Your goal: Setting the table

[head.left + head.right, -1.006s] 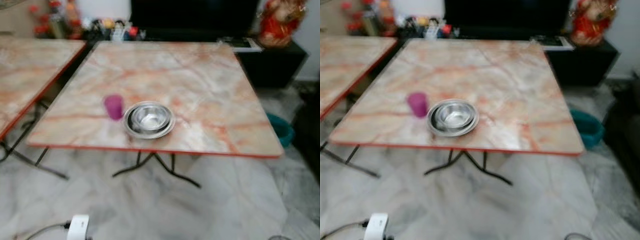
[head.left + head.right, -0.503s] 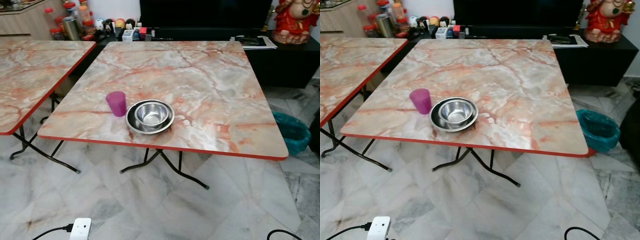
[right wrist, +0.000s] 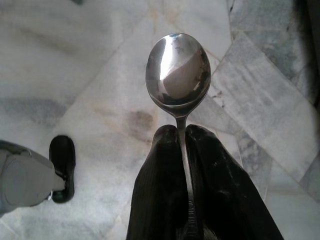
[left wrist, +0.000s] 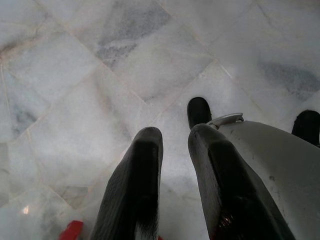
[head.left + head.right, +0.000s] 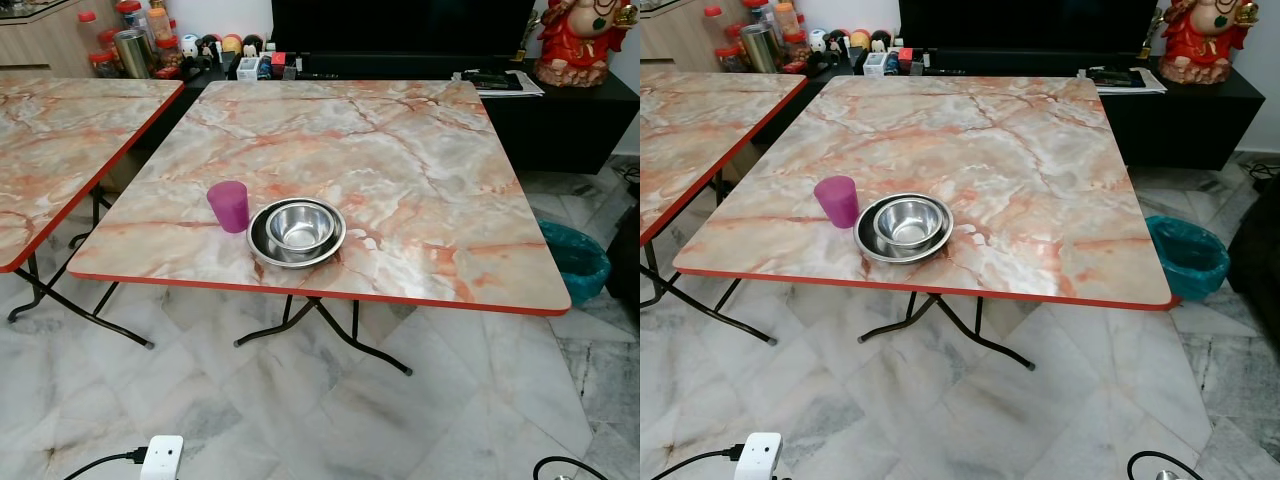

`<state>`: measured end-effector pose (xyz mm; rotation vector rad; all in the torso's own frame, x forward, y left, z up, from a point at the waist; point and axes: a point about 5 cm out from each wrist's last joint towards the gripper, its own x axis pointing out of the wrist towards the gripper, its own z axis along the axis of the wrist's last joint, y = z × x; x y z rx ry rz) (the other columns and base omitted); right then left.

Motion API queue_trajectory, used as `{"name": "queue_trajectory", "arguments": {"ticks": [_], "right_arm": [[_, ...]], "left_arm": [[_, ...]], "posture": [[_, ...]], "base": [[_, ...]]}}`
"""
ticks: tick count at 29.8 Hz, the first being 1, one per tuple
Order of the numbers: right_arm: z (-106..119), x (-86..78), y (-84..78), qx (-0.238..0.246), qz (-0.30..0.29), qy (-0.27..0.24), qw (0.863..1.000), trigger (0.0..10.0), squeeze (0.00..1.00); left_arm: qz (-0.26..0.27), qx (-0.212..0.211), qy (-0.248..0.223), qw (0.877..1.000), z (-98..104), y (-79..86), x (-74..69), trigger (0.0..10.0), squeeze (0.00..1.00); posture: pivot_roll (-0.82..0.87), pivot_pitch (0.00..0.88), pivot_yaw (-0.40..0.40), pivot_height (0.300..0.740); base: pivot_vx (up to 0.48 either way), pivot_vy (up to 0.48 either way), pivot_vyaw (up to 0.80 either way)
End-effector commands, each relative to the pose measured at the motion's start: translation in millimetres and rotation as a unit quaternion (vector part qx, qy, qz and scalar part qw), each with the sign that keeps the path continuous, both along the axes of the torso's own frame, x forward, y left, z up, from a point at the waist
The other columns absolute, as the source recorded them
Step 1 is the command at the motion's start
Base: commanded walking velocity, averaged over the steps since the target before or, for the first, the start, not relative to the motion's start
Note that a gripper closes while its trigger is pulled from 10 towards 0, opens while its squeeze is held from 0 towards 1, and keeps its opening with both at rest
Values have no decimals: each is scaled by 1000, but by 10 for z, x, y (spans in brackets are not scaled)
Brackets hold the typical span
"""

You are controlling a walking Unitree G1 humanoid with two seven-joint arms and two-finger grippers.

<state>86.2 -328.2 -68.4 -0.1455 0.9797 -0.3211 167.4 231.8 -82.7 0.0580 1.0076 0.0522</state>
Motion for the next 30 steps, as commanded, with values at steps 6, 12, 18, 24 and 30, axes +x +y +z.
{"name": "queue_trajectory", "arguments": {"ticks": [6,12,18,24,30], "right_arm": [[7,-12,5,12,-32,-31,999,10000,0],[4,-8,17,24,-50,-45,997,10000,0],[0,-7,22,30,-64,-52,996,10000,0],[1,-5,29,47,-98,-77,991,10000,0],[-31,-50,48,85,-188,-108,973,10000,0]], "left_arm": [[-13,9,3,1000,1,28,-14,10000,0],[-8,10,1,1000,6,36,-7,10000,0],[-11,12,3,1000,11,45,1,10000,0],[-12,12,2,1000,14,46,8,10000,0],[-11,10,-1,1000,18,39,17,10000,0]], "posture": [[-97,47,18,740],[-102,56,18,740],[-111,64,27,740],[-117,64,29,740],[-115,58,29,740]], "base": [[0,0,0],[0,0,0],[0,0,0],[0,0,0],[0,0,0]]}}
